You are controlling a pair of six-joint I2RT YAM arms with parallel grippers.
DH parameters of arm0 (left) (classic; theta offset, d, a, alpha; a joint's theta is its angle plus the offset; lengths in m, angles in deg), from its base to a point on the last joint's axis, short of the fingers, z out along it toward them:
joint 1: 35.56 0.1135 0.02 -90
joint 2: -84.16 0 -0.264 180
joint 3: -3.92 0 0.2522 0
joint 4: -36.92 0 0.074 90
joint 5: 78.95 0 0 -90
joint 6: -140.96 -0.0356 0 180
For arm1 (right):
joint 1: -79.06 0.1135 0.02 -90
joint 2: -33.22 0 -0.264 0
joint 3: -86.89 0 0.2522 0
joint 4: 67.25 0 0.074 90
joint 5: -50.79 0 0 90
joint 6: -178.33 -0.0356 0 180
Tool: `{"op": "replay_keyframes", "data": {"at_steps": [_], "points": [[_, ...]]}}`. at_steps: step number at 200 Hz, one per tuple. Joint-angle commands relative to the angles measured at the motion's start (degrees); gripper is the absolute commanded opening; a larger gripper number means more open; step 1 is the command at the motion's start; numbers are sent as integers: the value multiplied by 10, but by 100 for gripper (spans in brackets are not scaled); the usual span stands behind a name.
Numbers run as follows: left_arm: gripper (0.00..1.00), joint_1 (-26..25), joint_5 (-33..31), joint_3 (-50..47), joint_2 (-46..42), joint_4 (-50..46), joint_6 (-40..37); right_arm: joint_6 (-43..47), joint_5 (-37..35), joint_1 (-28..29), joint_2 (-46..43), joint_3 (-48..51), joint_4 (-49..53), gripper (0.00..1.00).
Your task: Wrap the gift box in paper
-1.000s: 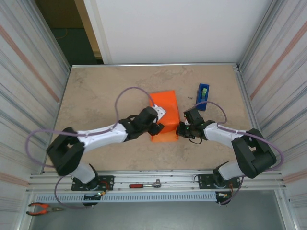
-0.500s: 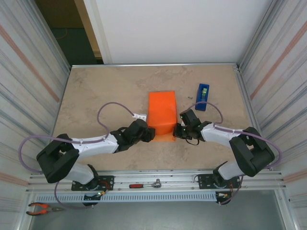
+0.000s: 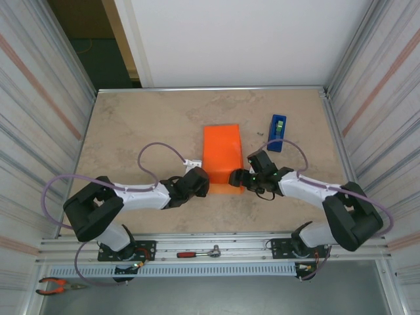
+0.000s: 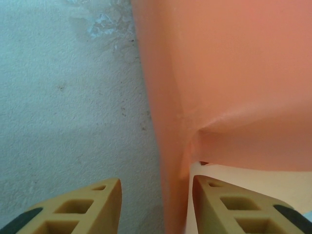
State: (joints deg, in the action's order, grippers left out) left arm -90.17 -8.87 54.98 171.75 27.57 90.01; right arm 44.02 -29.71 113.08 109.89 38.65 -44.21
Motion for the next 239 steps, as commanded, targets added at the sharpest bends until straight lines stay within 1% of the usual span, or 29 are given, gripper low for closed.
{"op": "replay_keyframes", "data": {"at_steps": [1,19,60,97,137,180,206,239], "points": [[42,-5,-37,16,4,-18,2,9,-16,-5,-42,3,44,90],[42,-6,-40,22,8,-19,-5,11,-25,-10,-40,-15,52,93],[42,-19,-51,40,22,-29,-20,-1,-60,-19,25,-58,31,91],[42,-28,-57,46,26,-34,-22,-9,-68,-21,81,-68,-1,81],[43,-29,-59,45,19,-30,-23,-16,-72,-25,92,-46,-22,71],[42,-29,-70,66,34,-29,-29,-16,-69,-28,106,-45,-33,56],[39,-30,-78,80,51,-37,-20,-19,-68,-26,114,-46,-40,48],[32,-32,-96,87,63,-61,12,-27,-67,-18,121,-44,-49,43]]}}
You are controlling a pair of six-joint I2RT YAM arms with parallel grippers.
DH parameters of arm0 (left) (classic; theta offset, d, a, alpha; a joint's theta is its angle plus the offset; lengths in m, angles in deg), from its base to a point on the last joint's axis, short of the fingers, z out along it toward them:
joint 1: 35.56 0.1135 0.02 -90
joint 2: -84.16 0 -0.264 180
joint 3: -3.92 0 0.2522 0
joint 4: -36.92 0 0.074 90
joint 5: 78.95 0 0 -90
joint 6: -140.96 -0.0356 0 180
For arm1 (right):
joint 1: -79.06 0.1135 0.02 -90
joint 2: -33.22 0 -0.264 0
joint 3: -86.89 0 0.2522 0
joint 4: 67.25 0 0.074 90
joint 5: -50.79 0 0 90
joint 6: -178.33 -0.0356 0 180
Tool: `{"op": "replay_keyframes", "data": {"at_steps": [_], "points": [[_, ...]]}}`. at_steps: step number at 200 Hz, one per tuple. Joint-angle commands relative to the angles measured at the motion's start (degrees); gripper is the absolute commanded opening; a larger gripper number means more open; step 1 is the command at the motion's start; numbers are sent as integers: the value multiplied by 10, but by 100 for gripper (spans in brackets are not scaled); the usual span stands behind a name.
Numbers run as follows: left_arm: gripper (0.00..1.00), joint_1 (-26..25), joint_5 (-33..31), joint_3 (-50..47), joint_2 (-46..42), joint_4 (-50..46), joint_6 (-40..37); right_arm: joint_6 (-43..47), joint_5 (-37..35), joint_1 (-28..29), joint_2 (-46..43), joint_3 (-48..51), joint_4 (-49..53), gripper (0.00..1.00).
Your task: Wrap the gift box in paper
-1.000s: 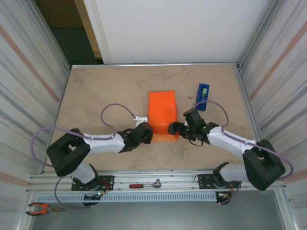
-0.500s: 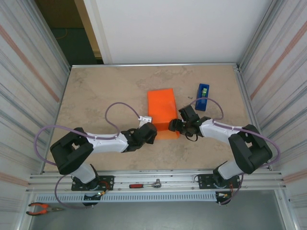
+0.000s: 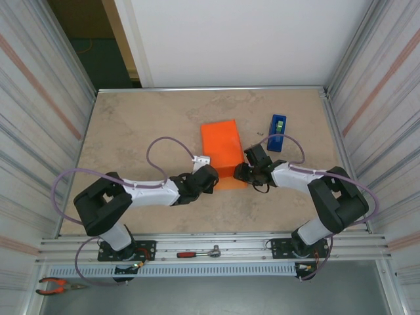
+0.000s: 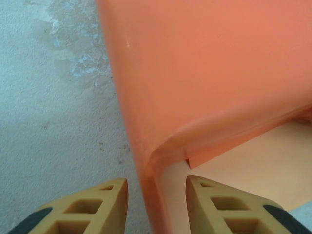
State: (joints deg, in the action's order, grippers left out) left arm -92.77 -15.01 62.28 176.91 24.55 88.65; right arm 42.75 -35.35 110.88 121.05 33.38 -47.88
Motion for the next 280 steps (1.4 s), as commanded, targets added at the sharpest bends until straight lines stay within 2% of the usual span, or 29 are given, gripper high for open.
{"op": "replay_keyframes", "data": {"at_steps": [1,32,70,84,114,133,158,170,177,182,193,224,233,238,242,250,280], "points": [[32,-6,-35,14,12,-31,27,-14,-12,4,9,9,-12,43],[24,-11,-41,17,25,-42,52,-24,-14,14,16,14,-21,38],[5,-16,-45,26,41,-48,54,-41,-21,28,22,25,-32,32],[5,-18,-54,28,40,-56,55,-47,-24,34,22,29,-35,31],[15,-19,-70,29,36,-77,60,-59,-32,45,25,31,-38,29],[0,-19,-71,28,35,-78,56,-63,-36,53,28,28,-39,29],[0,-19,-72,26,36,-78,55,-67,-39,65,33,22,-37,29],[18,-19,-71,24,34,-79,57,-69,-41,70,35,20,-36,29],[21,-19,-71,25,35,-81,56,-70,-42,72,36,19,-36,28],[18,-19,-71,24,35,-81,56,-71,-42,74,37,18,-35,28],[0,-20,-68,23,35,-78,51,-72,-43,78,38,16,-36,28],[0,-21,-68,20,32,-77,47,-73,-44,84,45,11,-35,28],[14,-21,-70,20,30,-82,51,-72,-44,85,48,9,-35,28],[16,-21,-71,20,30,-82,51,-73,-45,87,50,8,-35,28],[14,-21,-69,20,30,-82,50,-73,-45,86,51,8,-35,28],[0,-21,-67,19,30,-79,47,-74,-45,88,52,7,-36,28],[2,-22,-64,12,28,-70,50,-77,-47,91,52,8,-37,28]]}}
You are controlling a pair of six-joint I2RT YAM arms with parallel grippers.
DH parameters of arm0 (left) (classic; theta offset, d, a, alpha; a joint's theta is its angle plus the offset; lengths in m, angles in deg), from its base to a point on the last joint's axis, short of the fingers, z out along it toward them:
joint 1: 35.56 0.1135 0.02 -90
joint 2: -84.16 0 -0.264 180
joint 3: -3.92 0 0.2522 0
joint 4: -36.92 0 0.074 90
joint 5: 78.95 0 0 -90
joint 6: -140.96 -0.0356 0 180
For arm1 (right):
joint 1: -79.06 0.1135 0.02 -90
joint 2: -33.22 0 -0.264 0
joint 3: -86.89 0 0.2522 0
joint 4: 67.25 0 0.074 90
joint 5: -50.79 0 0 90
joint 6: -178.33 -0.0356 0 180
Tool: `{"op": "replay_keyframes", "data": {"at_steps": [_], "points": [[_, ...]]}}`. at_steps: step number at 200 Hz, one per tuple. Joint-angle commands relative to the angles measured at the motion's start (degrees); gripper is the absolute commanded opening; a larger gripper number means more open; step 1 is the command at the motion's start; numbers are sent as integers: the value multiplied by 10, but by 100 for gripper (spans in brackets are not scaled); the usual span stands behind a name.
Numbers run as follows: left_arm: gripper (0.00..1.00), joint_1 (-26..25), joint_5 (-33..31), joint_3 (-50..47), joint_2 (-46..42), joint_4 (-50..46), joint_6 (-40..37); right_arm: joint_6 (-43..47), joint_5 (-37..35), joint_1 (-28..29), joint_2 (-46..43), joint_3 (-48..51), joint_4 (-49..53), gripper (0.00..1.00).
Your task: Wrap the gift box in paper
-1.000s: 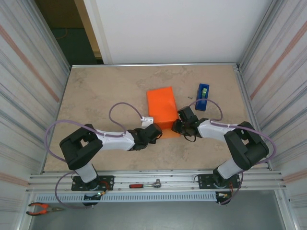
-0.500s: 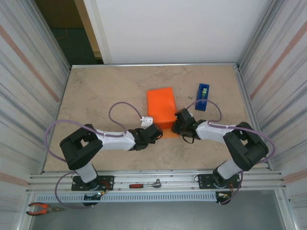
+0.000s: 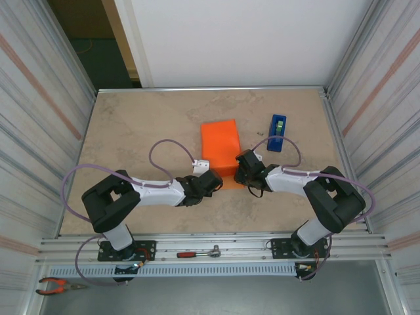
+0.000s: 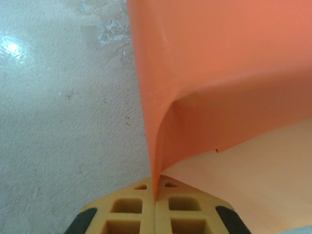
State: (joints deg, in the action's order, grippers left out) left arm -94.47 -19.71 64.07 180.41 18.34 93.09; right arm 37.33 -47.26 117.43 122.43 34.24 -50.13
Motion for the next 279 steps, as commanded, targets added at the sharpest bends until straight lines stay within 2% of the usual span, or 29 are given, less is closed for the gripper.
{"op": "replay_keyframes", "data": {"at_steps": [1,6,11,14,18,59,89,109,140,175,279], "points": [[3,-5,-17,-6,-7,-9,6,-23,71,25,38,0,-14,28],[10,-5,-17,-5,-8,-10,8,-23,71,25,38,0,-15,28],[12,-5,-15,-6,-8,-11,9,-23,70,25,38,0,-15,28],[9,-5,-15,-6,-9,-10,8,-23,71,26,38,0,-15,28],[0,-5,-12,-7,-9,-8,5,-23,70,27,38,1,-15,28],[0,-8,-10,-22,-29,-2,-3,-22,71,27,36,2,-14,28],[26,-9,-13,-39,-80,-8,-11,-23,70,27,36,3,-16,28],[29,-9,-13,-52,-118,-13,-15,-23,70,27,38,3,-16,27],[42,4,-5,-65,-145,-3,-15,-23,71,29,36,4,-14,27],[48,15,2,-62,-120,36,-24,-20,68,35,31,4,-3,27],[49,16,-21,11,6,68,-53,-20,65,50,3,7,25,27]]}}
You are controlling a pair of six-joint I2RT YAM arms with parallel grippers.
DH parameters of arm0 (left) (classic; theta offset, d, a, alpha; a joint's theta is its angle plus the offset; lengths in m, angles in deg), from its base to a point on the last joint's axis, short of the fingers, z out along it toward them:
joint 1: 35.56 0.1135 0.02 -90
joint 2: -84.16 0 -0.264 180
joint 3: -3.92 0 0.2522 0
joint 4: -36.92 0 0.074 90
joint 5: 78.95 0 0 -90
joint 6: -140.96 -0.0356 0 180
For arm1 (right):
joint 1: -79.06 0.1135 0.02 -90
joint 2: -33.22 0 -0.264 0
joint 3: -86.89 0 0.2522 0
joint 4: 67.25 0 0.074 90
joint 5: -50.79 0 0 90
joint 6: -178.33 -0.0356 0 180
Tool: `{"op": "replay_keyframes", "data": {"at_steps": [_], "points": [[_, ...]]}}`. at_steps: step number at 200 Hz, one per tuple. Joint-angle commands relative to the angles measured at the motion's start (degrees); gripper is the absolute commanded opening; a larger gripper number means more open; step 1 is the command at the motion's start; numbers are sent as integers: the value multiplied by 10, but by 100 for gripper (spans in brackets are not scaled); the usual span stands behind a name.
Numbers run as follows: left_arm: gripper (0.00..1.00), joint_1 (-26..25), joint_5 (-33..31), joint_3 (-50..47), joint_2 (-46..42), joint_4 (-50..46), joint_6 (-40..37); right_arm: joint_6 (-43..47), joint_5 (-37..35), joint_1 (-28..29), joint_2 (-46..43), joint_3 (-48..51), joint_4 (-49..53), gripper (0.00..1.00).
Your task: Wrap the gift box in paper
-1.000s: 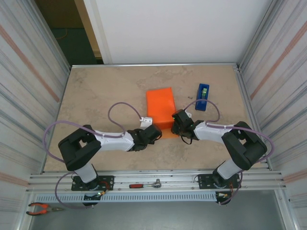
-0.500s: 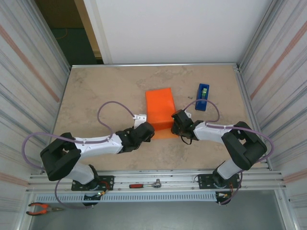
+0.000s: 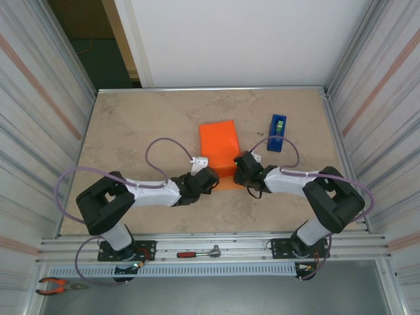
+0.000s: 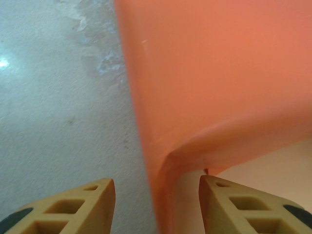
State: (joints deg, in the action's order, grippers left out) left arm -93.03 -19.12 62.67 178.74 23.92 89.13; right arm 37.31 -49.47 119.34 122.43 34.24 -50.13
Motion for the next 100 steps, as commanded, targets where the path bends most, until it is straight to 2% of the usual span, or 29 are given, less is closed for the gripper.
{"op": "replay_keyframes", "data": {"at_steps": [1,20,68,100], "points": [[49,2,-27,26,24,11,-13,-20,87,31,3,7,25,27],[49,3,-38,39,43,3,-14,-20,86,33,-18,8,38,30],[49,11,-43,43,70,0,-17,-9,61,27,-82,17,83,64],[49,11,-44,43,74,0,-19,5,75,-8,-89,17,86,69]]}}
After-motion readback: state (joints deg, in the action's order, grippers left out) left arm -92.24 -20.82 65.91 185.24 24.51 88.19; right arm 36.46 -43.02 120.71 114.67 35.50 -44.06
